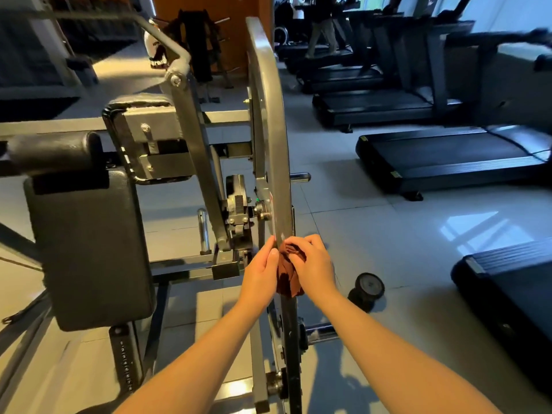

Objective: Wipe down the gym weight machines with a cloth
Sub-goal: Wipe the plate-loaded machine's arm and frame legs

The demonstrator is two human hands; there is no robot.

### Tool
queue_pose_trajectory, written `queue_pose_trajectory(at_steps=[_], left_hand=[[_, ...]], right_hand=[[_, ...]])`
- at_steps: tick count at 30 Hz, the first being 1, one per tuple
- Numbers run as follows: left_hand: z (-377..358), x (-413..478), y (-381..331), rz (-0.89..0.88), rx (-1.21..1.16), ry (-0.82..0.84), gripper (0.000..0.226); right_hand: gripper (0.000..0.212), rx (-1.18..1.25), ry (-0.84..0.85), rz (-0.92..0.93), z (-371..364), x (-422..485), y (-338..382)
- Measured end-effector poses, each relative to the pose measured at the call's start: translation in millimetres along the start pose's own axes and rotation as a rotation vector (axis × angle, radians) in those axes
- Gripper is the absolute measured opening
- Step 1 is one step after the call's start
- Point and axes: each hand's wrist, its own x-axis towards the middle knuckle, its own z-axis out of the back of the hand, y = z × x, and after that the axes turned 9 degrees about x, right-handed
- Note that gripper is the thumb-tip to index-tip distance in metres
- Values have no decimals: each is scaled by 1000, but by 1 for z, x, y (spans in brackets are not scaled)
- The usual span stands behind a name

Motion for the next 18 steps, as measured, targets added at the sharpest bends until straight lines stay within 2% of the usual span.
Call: queue_pose_trajectory(at_steps=[4,8,14,18], left_hand=[[0,-4,5,-38,14,28,44],[4,-3,-1,-83,-2,31,41],[7,-4,2,-39,-60,25,43],[4,-4,3,-40,-41,40,45]], right_hand=[[21,46,-59,-43,6,5,18],[22,95,-159,30,10,35,49],[17,103,-46,32,-7,16,23],[20,9,9,-15,-5,-1,10]])
